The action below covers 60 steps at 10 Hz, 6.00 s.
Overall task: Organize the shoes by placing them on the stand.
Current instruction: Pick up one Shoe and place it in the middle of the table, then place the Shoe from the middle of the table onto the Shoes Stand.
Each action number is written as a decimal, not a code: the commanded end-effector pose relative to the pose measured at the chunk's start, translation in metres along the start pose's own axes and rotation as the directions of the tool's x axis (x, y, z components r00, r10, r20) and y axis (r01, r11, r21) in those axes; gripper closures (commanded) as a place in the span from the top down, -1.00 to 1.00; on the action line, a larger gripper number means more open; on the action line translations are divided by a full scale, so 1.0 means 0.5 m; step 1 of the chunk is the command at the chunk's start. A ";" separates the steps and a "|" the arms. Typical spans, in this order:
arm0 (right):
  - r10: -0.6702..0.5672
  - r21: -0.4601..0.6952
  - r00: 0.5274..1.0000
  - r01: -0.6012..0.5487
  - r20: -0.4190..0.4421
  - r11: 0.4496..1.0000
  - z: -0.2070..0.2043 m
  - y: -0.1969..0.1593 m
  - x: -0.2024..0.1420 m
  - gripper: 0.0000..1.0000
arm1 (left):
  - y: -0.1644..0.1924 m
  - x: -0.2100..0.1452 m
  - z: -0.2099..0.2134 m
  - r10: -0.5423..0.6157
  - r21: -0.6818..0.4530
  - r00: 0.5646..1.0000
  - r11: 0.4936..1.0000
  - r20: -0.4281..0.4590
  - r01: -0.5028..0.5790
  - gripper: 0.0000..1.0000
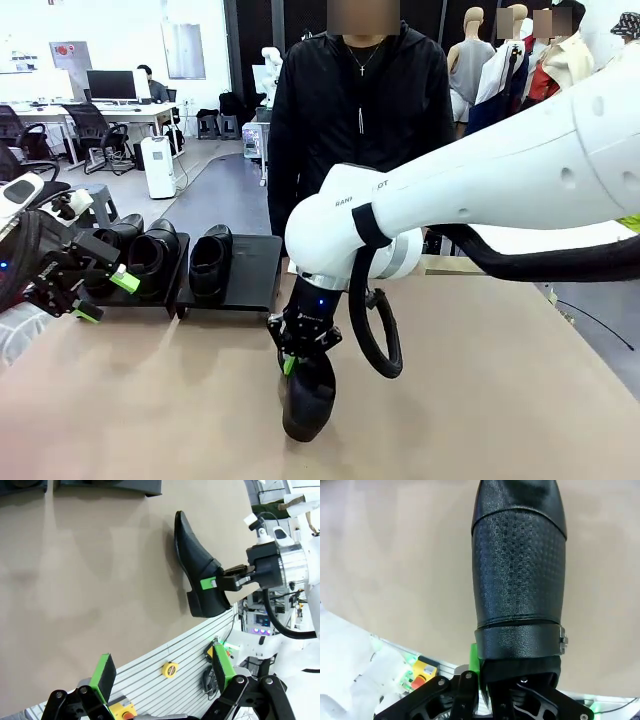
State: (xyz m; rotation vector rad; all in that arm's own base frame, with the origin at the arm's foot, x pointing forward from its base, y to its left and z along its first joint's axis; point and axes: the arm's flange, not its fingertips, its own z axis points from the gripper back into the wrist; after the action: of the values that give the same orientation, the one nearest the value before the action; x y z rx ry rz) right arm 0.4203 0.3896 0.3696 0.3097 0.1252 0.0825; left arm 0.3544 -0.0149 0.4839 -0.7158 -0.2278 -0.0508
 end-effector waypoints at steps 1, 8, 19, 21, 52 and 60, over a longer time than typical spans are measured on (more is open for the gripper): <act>0.050 0.077 0.999 -0.050 0.006 0.996 0.009 -0.002 -0.002 -0.63 | 0.003 -0.002 0.001 -0.005 -0.015 1.000 1.000 0.007 0.005 1.00; 0.416 0.056 0.903 -0.423 0.105 0.904 0.315 -0.190 -0.202 1.00 | 0.003 -0.002 0.001 -0.005 -0.015 1.000 1.000 0.007 0.005 1.00; 0.187 0.247 0.780 -0.401 0.598 0.882 0.463 -0.809 -0.317 1.00 | 0.003 -0.002 0.001 -0.005 -0.015 1.000 1.000 0.007 0.005 1.00; 0.187 0.247 0.780 -0.401 0.598 0.882 0.463 -0.809 -0.317 1.00 | 0.003 -0.002 0.001 -0.005 -0.015 1.000 1.000 0.007 0.005 1.00; 0.187 0.247 0.780 -0.401 0.598 0.882 0.463 -0.809 -0.317 1.00 | -0.314 -0.042 -0.622 0.170 0.643 0.977 0.764 -0.132 -0.046 -1.00; 0.187 0.247 0.780 -0.401 0.598 0.882 0.463 -0.809 -0.317 1.00 | -0.327 -0.039 -0.611 0.125 0.650 0.985 0.760 -0.115 -0.020 -1.00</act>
State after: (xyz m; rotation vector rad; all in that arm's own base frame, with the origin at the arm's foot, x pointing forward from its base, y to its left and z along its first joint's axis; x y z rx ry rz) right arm 0.3202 -0.0790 0.4771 0.7125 -0.5186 0.3037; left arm 0.3721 -0.3368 0.3562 -0.0514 -0.0293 0.0439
